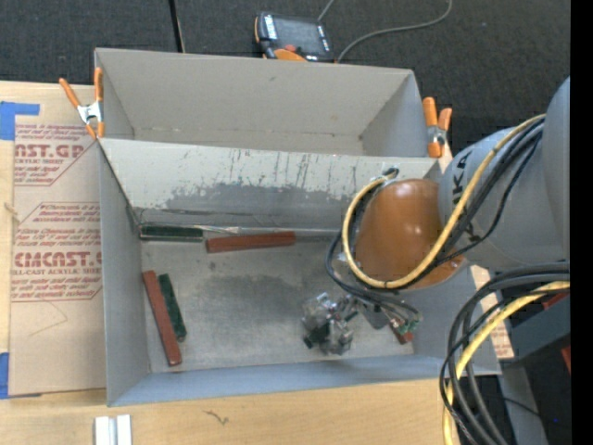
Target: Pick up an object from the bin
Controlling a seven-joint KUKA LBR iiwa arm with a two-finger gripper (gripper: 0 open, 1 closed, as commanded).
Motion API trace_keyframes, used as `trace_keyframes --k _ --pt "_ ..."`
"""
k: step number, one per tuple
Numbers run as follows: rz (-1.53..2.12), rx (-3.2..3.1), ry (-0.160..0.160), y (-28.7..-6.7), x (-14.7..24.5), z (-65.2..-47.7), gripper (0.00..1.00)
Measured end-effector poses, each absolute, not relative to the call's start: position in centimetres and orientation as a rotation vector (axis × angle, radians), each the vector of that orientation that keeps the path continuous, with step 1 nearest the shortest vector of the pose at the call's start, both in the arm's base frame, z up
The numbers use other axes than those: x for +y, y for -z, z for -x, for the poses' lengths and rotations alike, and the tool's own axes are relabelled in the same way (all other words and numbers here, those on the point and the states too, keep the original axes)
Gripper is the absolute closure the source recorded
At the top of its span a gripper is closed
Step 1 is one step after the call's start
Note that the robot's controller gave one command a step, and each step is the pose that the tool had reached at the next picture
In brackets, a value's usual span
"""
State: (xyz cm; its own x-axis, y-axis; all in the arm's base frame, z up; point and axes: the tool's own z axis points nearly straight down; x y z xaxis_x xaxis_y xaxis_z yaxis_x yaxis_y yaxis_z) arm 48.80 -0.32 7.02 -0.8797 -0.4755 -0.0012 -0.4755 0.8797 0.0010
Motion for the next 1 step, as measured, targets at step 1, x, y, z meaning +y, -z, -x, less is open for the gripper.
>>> trace_keyframes --k 1 --pt "1.051 2.953 0.003 -20.20 0.35 -49.85 1.00"
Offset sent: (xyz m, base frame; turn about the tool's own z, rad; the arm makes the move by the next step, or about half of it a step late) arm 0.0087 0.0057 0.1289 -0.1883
